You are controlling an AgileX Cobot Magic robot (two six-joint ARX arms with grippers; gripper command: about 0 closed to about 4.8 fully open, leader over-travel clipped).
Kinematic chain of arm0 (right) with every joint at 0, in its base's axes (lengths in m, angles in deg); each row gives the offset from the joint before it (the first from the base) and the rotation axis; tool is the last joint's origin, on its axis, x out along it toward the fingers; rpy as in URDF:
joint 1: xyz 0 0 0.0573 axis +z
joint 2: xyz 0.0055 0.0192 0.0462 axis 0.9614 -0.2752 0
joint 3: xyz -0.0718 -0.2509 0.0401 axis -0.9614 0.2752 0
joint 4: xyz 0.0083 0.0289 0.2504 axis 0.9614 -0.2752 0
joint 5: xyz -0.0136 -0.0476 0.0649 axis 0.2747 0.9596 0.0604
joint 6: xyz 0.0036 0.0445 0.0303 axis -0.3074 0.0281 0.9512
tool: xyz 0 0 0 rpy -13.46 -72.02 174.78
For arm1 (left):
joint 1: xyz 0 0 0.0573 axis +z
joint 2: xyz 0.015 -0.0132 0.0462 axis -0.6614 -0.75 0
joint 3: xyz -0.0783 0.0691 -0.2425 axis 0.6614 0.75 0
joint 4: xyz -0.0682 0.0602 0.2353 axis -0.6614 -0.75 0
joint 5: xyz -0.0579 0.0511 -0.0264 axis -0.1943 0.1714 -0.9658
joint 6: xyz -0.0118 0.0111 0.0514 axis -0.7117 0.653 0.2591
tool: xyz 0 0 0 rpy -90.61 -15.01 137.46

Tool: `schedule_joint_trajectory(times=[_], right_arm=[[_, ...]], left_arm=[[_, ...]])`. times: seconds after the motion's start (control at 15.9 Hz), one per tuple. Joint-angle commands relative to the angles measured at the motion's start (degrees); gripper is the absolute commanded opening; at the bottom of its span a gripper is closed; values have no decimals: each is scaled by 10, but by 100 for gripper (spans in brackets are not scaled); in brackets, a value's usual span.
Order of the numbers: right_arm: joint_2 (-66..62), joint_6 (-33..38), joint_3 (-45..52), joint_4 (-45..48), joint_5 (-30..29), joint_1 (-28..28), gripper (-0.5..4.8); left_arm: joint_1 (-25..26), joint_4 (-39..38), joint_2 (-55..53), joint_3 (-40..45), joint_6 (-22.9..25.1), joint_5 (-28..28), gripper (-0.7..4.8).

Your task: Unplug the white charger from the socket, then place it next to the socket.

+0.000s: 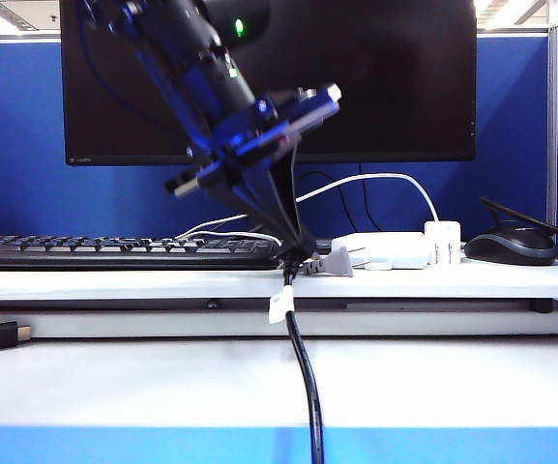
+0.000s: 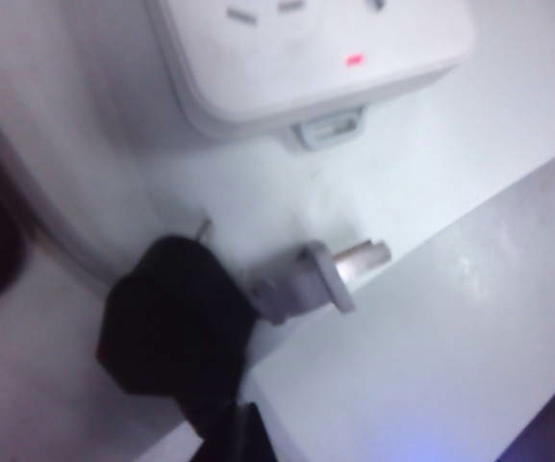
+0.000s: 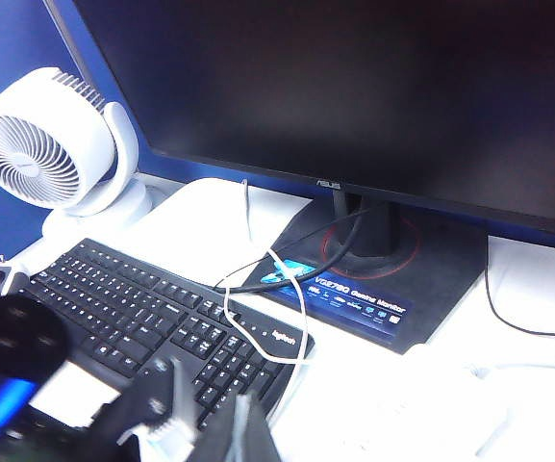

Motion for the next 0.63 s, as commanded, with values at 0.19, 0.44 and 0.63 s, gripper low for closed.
schedule_joint_trajectory(times=[0.19, 0.44, 0.63], right_arm=[[3, -2, -3, 5, -3, 0, -8], [3, -1, -3, 5, -3, 0, -8], [3, -1, -3, 3, -4, 0, -8]], left_arm=[[-1, 54, -40, -1, 0, 39, -5], [0, 103, -47, -1, 1, 74, -5], [7, 156, -48, -1, 1, 99, -5]])
